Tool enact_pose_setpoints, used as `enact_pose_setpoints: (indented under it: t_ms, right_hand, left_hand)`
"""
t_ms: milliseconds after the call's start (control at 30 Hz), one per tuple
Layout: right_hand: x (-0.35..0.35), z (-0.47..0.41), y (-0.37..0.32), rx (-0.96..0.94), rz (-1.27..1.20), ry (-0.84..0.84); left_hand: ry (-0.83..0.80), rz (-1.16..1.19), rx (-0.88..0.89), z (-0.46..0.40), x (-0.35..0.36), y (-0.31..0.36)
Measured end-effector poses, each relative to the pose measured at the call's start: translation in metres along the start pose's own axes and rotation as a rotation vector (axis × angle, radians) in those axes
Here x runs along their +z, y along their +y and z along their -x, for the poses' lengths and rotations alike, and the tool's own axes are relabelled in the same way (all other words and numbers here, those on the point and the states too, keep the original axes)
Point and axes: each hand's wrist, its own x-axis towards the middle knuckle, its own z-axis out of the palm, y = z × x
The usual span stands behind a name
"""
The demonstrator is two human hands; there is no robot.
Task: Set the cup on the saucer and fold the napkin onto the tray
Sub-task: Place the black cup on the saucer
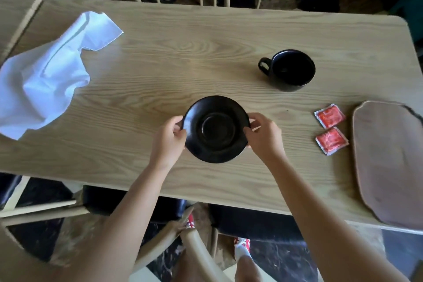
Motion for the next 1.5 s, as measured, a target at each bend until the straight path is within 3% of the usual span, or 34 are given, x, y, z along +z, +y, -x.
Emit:
enact_pose_setpoints:
  t_ms: [233,500,1200,1367,1500]
  right_hand:
    - [-0.061,0.04,0.052,0.063,-0.018,0.109]
    - [-0.088,0.067,0.093,0.172,-0.051,0.075]
    - [-0.097,0.076,0.113,0.161,-0.105,-0.001]
    - [-0.112,0.06,0.1,0.072,0.103,0.1]
    - [-0.118,0.017,0.071,-0.122,0.19,0.218]
  left_hand:
    - [-0.118,0.217,-0.011,0.056,0.059,0.018]
    - [-0.151,0.11,0.02,0.089,0.094,0.017]
    - [-0.183,0.088,0.034,0.106,0.093,0.021]
    - [-0.196,-0.145,0.184,0.084,0.082,0.026]
    - [-0.146,-0.346,0.467,0.045,0.082,0.056]
